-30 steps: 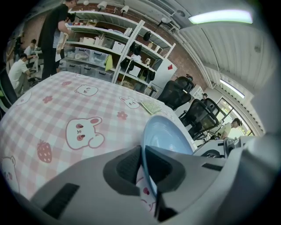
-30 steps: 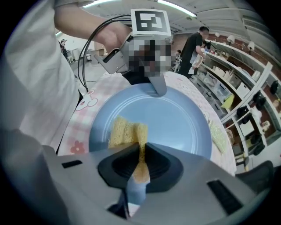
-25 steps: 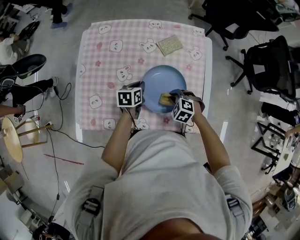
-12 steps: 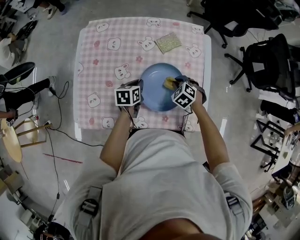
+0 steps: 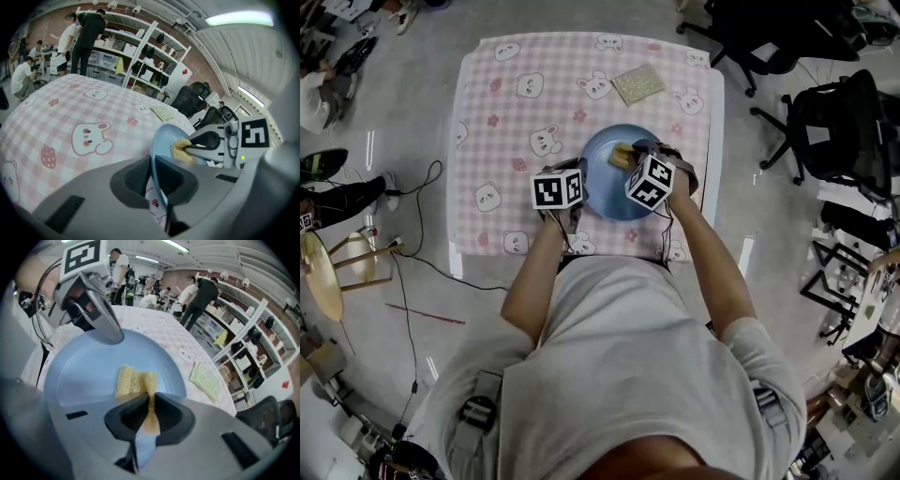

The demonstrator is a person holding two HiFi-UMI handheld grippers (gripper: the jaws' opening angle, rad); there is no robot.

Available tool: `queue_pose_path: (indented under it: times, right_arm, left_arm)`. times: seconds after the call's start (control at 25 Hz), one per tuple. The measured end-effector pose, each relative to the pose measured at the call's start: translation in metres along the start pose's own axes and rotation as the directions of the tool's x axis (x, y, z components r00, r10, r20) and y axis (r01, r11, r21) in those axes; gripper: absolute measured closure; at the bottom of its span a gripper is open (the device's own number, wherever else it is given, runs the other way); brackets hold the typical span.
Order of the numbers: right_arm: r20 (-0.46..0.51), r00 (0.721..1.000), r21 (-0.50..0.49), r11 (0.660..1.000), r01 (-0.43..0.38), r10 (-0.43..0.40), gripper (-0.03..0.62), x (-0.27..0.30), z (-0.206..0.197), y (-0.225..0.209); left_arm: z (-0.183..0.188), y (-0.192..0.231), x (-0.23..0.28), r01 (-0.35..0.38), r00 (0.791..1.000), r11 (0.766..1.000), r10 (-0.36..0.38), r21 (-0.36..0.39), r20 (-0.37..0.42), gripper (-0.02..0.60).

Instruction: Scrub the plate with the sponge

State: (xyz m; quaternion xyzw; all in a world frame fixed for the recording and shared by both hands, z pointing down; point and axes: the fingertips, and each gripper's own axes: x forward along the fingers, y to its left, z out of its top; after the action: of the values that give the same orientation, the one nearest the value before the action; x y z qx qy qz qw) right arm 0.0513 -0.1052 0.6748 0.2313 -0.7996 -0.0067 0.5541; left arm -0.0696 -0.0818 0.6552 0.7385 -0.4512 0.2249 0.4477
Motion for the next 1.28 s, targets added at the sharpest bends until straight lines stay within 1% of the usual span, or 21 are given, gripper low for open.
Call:
queue_pose_path:
  times: [0.16,0.4,0.68,0.84,1.04,1.16,1.28]
  right_arm:
    - [0.042,0.999,-0.135,0.991,-0.018,0.023,0.551,-0.002,0.023,0.029]
    - [0.077,0.993,-0.247,0.966,-0.072,0.094,0.551,-0.003,0.043,0.069]
    - [0.069,0.989,-0.359,0.928,-0.100,0.133,0.551,-0.009,0.045,0.095]
    - [0.060,0.986,-0.389,0.913,-0.122,0.157,0.551,-0.015,0.039,0.107]
    - [0.026,0.984,-0.420,0.895,-0.149,0.176,0.551,-0.020,0.020,0.118]
    - [-0.008,0.985,-0.416,0.895,-0.160,0.173,0.551,-0.024,0.006,0.119]
    - [-0.031,0.985,-0.394,0.903,-0.169,0.171,0.551,-0.027,-0.008,0.120]
  left_arm:
    - [-0.005,0.002,0.001,0.005,1.000,1.000,-0.005,-0.010,-0.005,0.551]
    - [-0.012,0.007,0.005,0.009,1.000,1.000,-0.009,-0.026,-0.010,0.552]
    - [-0.016,0.009,0.007,0.012,1.000,0.999,-0.013,-0.043,-0.025,0.552]
    - [-0.017,0.011,0.007,0.018,0.999,0.999,-0.019,-0.047,-0.025,0.552]
    - [-0.020,0.012,0.010,0.023,0.999,0.999,-0.024,-0.049,-0.027,0.552]
    - [-0.018,0.013,0.012,0.026,0.999,0.999,-0.028,-0.045,-0.027,0.552]
    - [-0.019,0.014,0.013,0.027,0.999,0.999,-0.028,-0.044,-0.027,0.552]
